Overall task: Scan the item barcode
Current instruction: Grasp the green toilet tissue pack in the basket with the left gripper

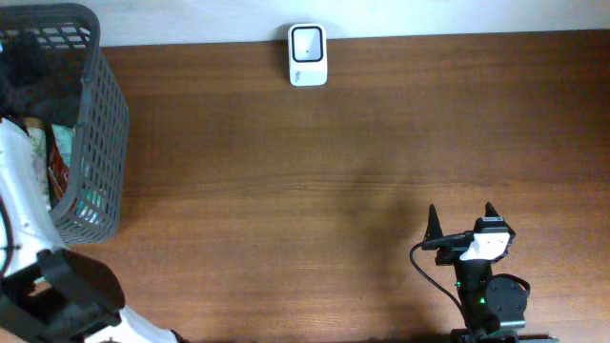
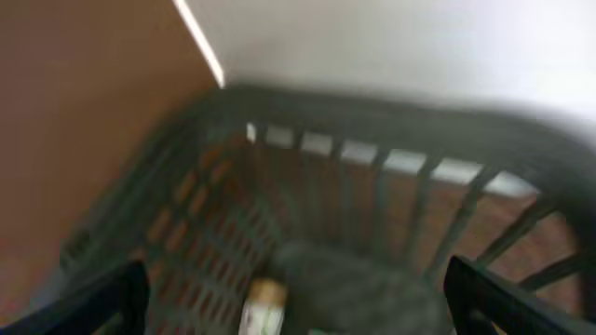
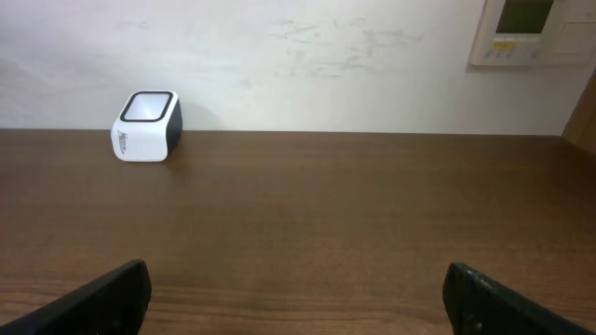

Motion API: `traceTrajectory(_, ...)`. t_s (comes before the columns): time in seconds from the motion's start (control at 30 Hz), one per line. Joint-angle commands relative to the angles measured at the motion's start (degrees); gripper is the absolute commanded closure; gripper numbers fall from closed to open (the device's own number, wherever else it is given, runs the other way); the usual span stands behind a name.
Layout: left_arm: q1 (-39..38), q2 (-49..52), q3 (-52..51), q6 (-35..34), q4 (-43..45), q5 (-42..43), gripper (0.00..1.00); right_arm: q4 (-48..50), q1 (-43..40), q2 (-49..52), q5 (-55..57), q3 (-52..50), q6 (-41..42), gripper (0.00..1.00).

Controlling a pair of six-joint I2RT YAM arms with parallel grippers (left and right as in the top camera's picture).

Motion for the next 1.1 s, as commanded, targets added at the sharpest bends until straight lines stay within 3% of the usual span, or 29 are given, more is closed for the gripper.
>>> traceTrajectory(0.0,2.58,3.67,0.44,0.92,-4.15,-0.63,0.01,-0.24,-0.33,-0.42,0.70,-0.42,0.24,0.01)
traceTrajectory(0.17,4.13,8.87,0.44,0.92,-9.25,6.45,0.00,-0.24,-0.33,-0.42,0.72,-0.42,0.24,0.01)
traceTrajectory(0.33,3.80,11.87,0.44,0.90,-9.90,16.04,0.15,-0.24,-0.31,-0.42,0.72,-0.42,0.24,0.01)
traceTrajectory(0.43,3.82,14.14,0.42,0.90,-11.43,14.49,0.15,-0.24,-0.33,-0.42,0.72,-0.42,0.22,0.01)
traceTrajectory(0.53,3.87,17.29,0.42,0.90,-13.53,14.03,0.30,-0.24,-0.33,-0.42,0.72,-0.42,0.24,0.01)
traceTrajectory(0.8,3.98,21.94,0.37,0.46,-16.44,8.17,0.35,-0.24,-0.33,-0.42,0.72,-0.42,0.24,0.01)
traceTrajectory(0.97,4.17,24.61,0.37,0.42,-18.62,9.35,0.33,-0.24,-0.31,-0.42,0.72,-0.42,0.24,0.01)
traceTrajectory(1.07,4.17,24.83,0.37,0.04,-19.02,10.45,0.46,-0.24,-0.31,-0.42,0.70,-0.42,0.24,0.02)
